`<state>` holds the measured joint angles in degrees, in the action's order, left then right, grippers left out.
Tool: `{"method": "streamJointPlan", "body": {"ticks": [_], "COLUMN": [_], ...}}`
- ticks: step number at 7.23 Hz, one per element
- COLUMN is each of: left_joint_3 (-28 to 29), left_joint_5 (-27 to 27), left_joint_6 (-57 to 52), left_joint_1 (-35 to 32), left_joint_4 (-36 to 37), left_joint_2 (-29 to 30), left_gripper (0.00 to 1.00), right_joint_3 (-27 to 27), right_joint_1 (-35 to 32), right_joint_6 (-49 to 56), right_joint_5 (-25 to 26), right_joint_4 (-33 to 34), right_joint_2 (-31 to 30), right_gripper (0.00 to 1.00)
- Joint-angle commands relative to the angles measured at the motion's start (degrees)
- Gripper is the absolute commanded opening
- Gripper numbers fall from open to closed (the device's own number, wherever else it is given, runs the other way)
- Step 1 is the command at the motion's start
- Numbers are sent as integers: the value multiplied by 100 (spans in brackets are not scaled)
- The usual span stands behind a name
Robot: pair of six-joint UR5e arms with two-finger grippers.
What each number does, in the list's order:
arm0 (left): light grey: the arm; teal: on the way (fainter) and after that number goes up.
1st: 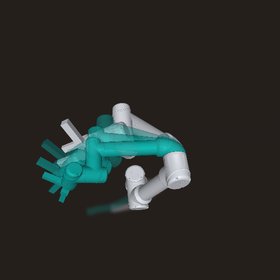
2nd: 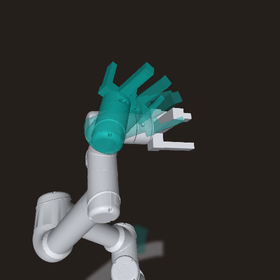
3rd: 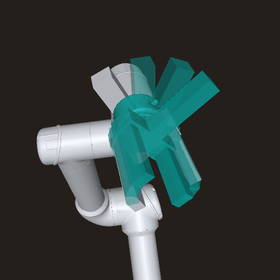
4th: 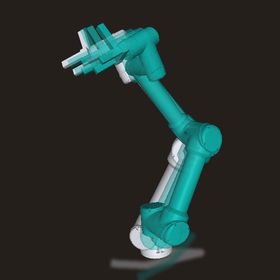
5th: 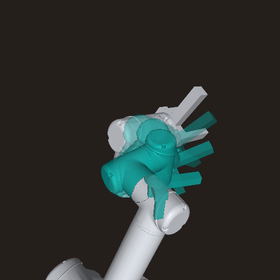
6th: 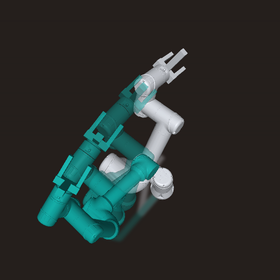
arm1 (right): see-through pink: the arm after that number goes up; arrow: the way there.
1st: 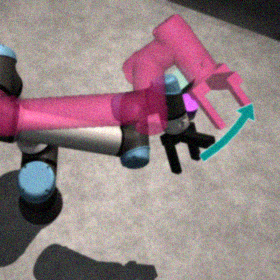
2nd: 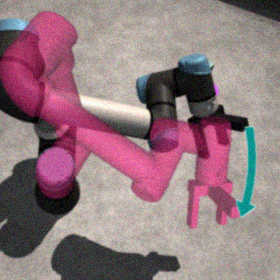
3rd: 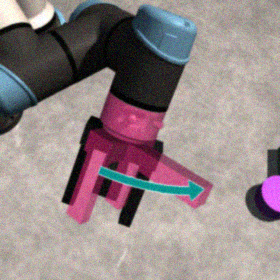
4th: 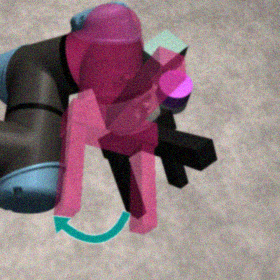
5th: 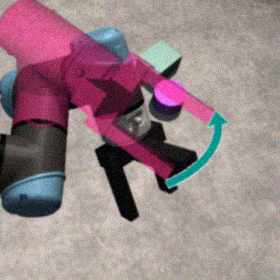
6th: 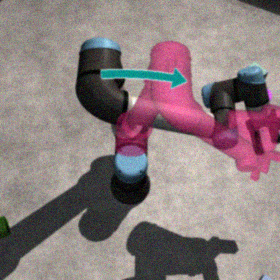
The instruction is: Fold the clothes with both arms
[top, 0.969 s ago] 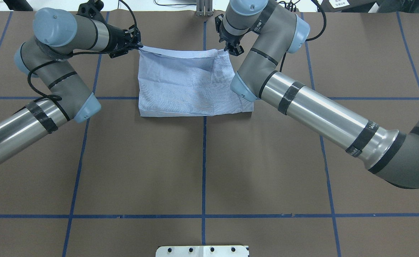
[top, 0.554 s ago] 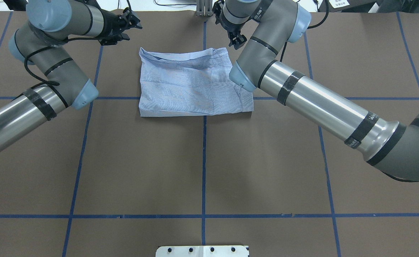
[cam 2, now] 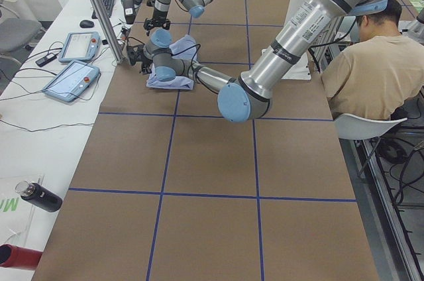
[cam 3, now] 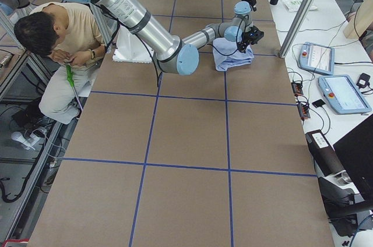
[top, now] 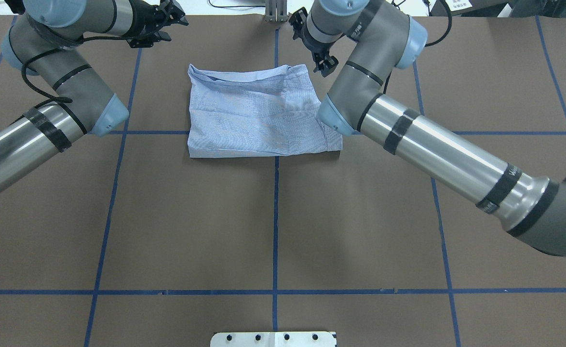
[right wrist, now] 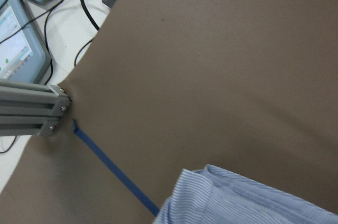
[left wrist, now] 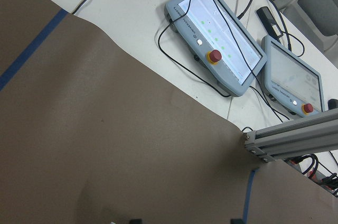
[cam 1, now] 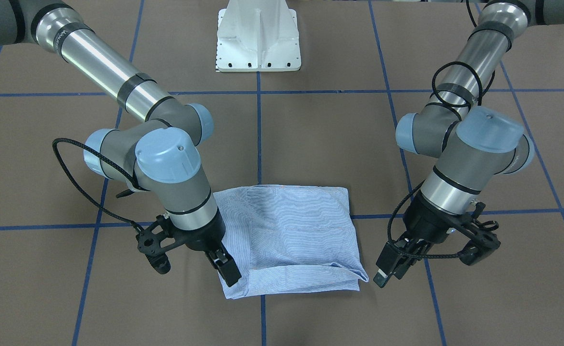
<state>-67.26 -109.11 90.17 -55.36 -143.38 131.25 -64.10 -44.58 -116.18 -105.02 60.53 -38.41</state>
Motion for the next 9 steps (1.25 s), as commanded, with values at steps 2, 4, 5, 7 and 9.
{"method": "streamJointPlan", "body": {"ticks": [2, 4, 5, 7, 9], "left_joint_3": [-15, -15, -15, -111, -121], "left_joint_5": [-155, -163, -163, -294, -453], "left_joint_6": [-70, -61, -61, -61, -70], "left_joint_1": [-54, -54, -46, -54, -133], "left_joint_4": [-6, 3, 3, 64, 73], "left_joint_2": [-29, -20, -20, -29, -38], "left_gripper": [64, 64, 64, 64, 64], "right_joint_3": [-972, -1533, -1553, -2077, -2239], "right_joint_1": [652, 652, 695, 608, 634], "right_joint_6": [8, 34, 156, 281, 228], "right_joint_5": [930, 852, 878, 677, 719], "right_joint_4": [2, 46, 11, 412, 880], "right_joint_2": [-825, -1298, -1483, -1459, -1048], "right_gripper": [100, 100, 100, 100, 100]}}
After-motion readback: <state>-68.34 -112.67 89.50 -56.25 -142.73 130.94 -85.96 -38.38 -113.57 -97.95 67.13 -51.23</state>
